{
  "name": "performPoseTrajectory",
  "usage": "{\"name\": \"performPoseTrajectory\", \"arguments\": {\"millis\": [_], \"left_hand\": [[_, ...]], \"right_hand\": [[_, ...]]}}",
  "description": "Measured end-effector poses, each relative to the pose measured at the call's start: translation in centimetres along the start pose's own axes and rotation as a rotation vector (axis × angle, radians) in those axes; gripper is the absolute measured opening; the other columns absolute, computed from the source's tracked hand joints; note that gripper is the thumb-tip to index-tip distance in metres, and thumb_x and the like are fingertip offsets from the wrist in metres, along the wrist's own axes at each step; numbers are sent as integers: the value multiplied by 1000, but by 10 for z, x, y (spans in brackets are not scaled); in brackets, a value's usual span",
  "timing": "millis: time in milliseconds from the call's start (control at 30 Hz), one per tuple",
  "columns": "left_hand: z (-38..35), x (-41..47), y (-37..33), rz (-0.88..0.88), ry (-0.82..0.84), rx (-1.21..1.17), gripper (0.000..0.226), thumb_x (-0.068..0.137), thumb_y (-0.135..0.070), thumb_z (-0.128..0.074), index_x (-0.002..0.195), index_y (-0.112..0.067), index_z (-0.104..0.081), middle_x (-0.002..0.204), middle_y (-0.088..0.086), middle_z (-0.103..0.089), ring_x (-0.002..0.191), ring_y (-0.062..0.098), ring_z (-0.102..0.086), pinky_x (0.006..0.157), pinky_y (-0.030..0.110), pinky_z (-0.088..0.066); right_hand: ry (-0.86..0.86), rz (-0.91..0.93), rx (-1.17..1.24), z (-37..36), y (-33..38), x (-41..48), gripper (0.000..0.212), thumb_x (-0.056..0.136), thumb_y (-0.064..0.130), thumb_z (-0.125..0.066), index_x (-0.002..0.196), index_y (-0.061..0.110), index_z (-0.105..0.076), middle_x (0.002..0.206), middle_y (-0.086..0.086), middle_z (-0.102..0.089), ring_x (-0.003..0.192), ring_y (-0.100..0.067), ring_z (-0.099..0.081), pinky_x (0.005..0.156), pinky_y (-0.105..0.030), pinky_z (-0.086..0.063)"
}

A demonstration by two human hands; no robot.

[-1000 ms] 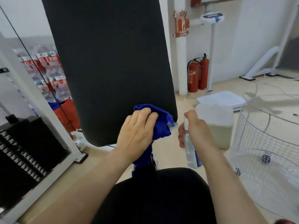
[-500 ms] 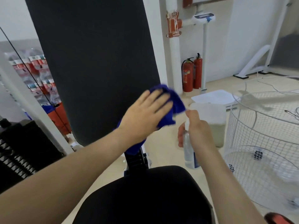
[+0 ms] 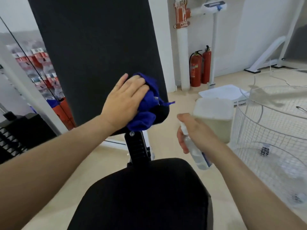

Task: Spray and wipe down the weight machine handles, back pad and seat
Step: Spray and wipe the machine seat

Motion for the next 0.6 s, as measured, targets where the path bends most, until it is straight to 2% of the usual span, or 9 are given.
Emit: {"name": "performPoseTrajectory", "arguments": {"millis": [100, 267, 333, 400, 467, 533, 600], "left_hand": [[-7, -14, -14, 97, 50, -126, 54, 72, -7, -68, 124, -8, -54, 134, 13, -55, 128, 30, -47, 115, 45, -21], [-13, -77, -58, -143, 319, -104, 62, 65, -9, -74, 125, -12, -58, 135, 11, -56, 130, 29, -49, 115, 46, -14], [-18, -104, -61, -106, 431, -161, 71, 57, -11, -82, 124, -12, -61, 132, 10, -59, 126, 29, -53, 114, 44, -23], [-17, -114, -55, 50, 458, -367, 66, 64, -12, -81, 126, -15, -59, 132, 6, -57, 125, 25, -53, 111, 37, -30], [-8, -116, -47, 274, 415, -668, 41, 80, -13, -71, 119, -19, -60, 125, 0, -60, 116, 14, -54, 105, 25, -36], [-1, -120, -40, 537, 375, -916, 13, 92, -17, -60, 102, -24, -61, 102, -7, -65, 93, 1, -59, 88, 21, -45], [2, -129, -38, 819, 407, -1148, 10, 97, -23, -53, 95, -22, -63, 88, -7, -68, 78, -1, -61, 73, 20, -47]], "right_hand": [[167, -49, -188, 0, -11, -1, 61, 90, 55, -38, 60, 6, -55, 56, -12, -57, 46, -20, -52, 60, -32, -48], [331, -180, -271, 6, -44, -8, 57, 87, 55, -41, 61, 5, -50, 53, -12, -50, 43, -20, -46, 54, -29, -44], [367, -177, -325, 8, -54, -13, 55, 86, 54, -40, 61, 5, -48, 50, -10, -49, 40, -18, -44, 57, -32, -44], [352, -127, -366, 11, -61, -17, 54, 85, 51, -41, 54, 6, -45, 46, -6, -47, 39, -17, -43, 63, -38, -43], [318, -64, -400, 13, -60, -22, 52, 84, 48, -43, 49, 9, -46, 44, -5, -48, 38, -16, -45, 63, -40, -44], [334, -39, -381, 15, -56, -25, 55, 83, 50, -41, 49, 7, -47, 46, -9, -50, 41, -19, -47, 64, -41, -46], [398, -49, -401, 16, -51, -28, 64, 84, 57, -37, 52, 3, -50, 51, -15, -51, 47, -24, -49, 67, -41, -48]]}}
Point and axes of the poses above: each hand's wrist, its own x-axis towards the middle knuckle, its own z-axis out of the back of the hand, y = z × x, the point moved 7 cm from there along x, towards the middle knuckle
